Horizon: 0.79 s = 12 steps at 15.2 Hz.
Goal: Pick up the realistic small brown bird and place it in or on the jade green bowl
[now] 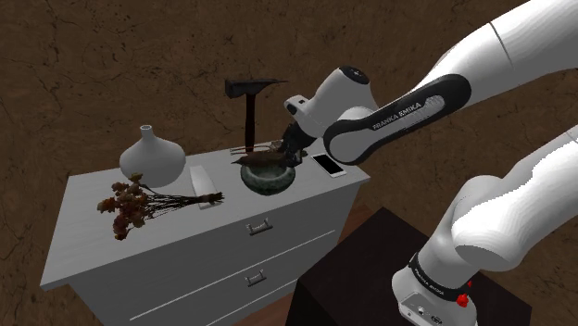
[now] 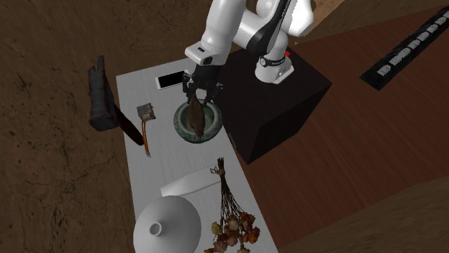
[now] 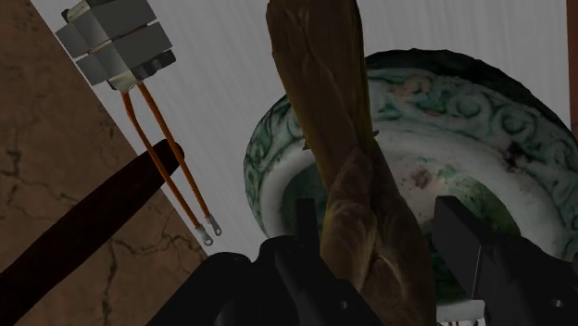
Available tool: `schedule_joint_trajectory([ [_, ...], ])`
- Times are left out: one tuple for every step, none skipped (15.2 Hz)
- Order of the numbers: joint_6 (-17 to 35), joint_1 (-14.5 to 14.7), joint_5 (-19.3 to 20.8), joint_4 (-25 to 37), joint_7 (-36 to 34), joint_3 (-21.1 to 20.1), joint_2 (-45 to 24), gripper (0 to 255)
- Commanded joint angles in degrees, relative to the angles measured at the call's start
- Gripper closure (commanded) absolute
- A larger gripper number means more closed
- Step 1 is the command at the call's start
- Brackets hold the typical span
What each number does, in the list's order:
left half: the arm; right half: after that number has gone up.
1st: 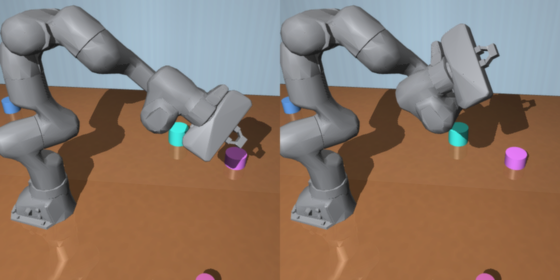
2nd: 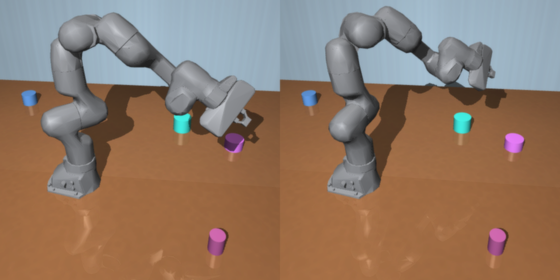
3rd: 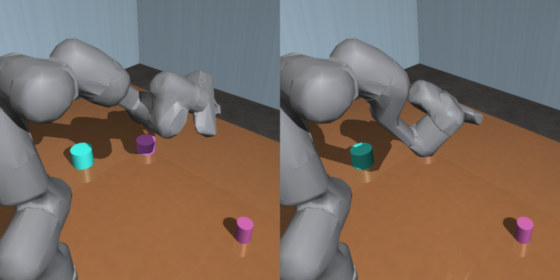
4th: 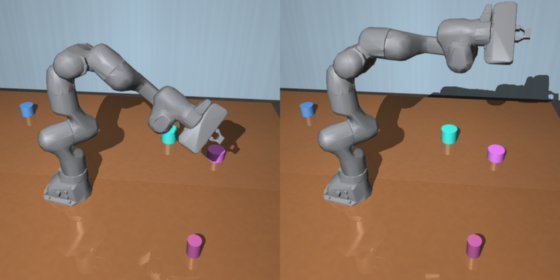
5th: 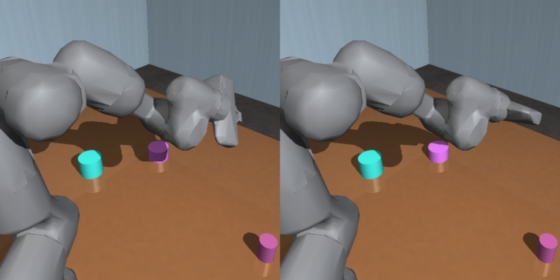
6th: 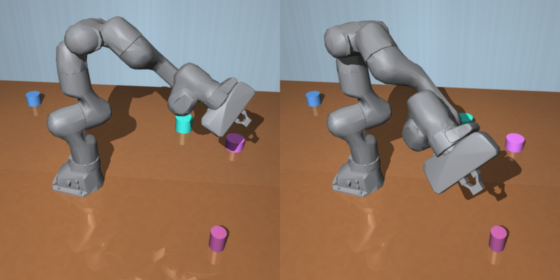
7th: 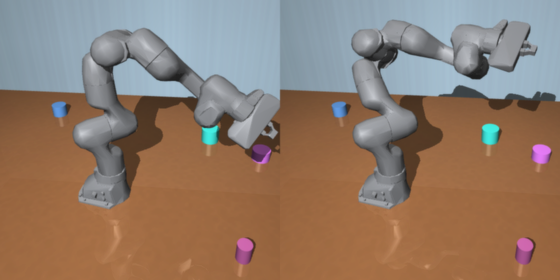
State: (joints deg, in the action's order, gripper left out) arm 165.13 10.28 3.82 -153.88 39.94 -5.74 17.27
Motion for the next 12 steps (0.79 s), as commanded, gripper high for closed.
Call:
schedule_joint_trajectory([
  [0.03,0.00,0.01,0.01,0.00,-0.01,-0.02,255],
  [0.03,0.00,0.01,0.02,-0.01,-0.01,-0.03,0],
  [0.03,0.00,0.01,0.01,0.00,-0.01,-0.02,0],
  [0.04,0.00,0.01,0.00,0.00,-0.01,-0.02,0],
  [0.04,0.00,0.01,0.01,-0.01,-0.01,-0.02,0],
  [0.04,0.00,0.01,0.01,-0.01,-0.01,-0.02,0],
  [0.04,0.00,0.01,0.01,0.00,-0.01,-0.02,0],
  [-2.16,0.57,-0.61,-0.36,0.46,0.36,2.54,0],
  [-4.41,1.04,-1.11,-0.64,0.82,0.67,5.07,0],
  [-6.70,1.44,-1.50,-0.82,1.10,0.93,7.54,0],
  [-8.53,1.73,-1.75,-0.89,1.28,1.10,9.44,0],
  [-8.53,1.73,-1.74,-0.89,1.28,1.11,9.44,0],
])
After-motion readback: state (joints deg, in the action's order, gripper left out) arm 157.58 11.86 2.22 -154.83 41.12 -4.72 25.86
